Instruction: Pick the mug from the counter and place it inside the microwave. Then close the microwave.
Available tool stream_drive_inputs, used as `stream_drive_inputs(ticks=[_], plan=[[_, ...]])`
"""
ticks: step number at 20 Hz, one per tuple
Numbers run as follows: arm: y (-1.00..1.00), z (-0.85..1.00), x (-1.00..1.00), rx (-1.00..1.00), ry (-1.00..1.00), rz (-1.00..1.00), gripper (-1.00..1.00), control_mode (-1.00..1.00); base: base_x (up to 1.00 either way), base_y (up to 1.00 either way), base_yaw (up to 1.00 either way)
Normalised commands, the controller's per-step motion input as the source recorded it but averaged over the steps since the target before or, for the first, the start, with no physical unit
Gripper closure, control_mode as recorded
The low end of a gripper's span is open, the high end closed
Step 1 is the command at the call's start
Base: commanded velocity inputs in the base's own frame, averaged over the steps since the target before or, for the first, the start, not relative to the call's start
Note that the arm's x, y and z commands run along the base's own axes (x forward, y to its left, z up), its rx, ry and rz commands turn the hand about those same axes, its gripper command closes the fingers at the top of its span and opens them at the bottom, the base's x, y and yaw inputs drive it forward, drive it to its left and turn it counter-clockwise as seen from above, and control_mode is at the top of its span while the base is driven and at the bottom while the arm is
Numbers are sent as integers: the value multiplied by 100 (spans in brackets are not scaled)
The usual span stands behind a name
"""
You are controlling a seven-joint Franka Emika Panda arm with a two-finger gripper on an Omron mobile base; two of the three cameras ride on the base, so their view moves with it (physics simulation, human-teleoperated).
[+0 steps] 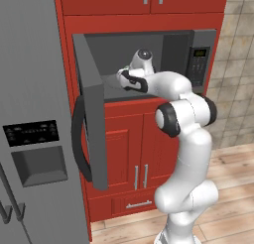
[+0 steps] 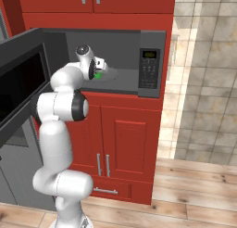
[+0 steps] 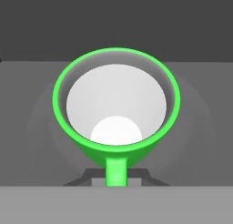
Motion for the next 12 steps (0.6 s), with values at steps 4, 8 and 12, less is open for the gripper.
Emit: stream_drive_inputs(ticks=[4,8,12], plan=[[14,-15,13,0,0,0,100,-100,0,0,0],[10,-14,18,0,0,0,100,-100,0,0,0],[9,-6,18,0,0,0,100,-100,0,0,0]])
